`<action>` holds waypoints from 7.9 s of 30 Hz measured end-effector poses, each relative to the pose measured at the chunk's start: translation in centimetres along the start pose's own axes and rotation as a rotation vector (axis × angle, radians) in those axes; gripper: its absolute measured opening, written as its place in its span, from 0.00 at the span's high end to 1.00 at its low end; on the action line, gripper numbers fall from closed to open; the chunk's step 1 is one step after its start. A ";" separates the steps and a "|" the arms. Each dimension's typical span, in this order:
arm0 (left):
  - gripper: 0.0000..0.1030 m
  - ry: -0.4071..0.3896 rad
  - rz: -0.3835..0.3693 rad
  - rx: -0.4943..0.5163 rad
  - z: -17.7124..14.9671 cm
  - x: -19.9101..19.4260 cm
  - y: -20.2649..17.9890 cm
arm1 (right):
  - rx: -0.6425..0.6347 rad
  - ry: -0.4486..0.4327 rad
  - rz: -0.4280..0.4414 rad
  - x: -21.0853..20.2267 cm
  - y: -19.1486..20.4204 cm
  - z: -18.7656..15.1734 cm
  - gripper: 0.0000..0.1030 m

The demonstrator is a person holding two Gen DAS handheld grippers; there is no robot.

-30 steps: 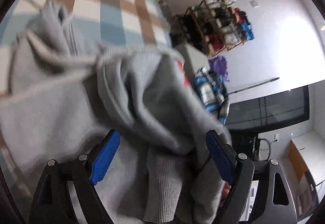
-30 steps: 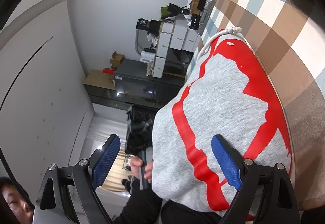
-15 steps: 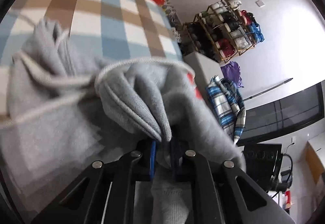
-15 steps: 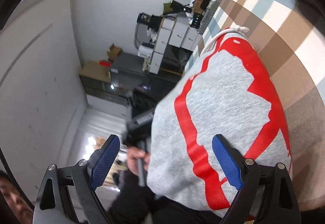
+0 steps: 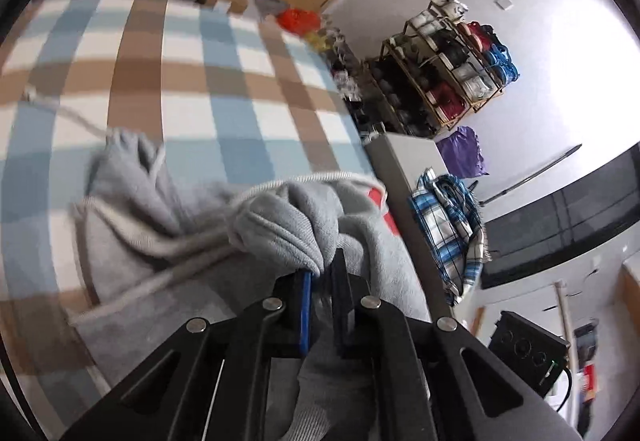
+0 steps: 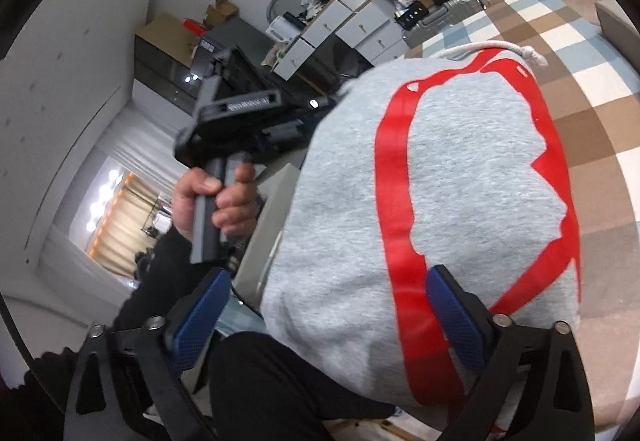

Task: Fold large clothes

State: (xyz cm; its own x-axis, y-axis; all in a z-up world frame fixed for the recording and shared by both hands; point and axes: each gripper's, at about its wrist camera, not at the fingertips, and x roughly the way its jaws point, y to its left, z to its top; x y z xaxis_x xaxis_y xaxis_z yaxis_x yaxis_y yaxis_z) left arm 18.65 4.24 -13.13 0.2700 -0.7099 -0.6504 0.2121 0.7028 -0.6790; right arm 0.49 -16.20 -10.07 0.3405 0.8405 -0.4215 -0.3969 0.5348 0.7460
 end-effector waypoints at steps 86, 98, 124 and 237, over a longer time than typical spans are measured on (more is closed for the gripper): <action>0.45 0.022 -0.129 -0.297 -1.1 0.0 8.0 | -0.401 0.352 -0.581 9.3 7.4 -1.0 0.11; 0.92 -0.078 -0.093 -0.201 -0.7 -2.2 8.1 | -0.468 0.314 -0.589 9.6 8.2 -1.7 0.12; 0.79 -0.235 -0.012 -0.041 -1.7 -13.3 5.7 | -0.687 0.455 -0.758 15.0 12.0 -2.3 0.19; 0.01 0.121 0.100 -0.155 1.9 -4.4 9.6 | 0.209 0.150 -0.023 6.4 -7.2 2.1 0.00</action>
State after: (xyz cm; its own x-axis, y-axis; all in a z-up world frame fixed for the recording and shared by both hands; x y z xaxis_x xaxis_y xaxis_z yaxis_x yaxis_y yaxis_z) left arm 21.25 14.21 -16.17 0.1658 -0.6436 -0.7472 0.0402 0.7615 -0.6470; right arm 7.32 -14.83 -17.00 0.2113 0.8402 -0.4993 -0.2006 0.5373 0.8192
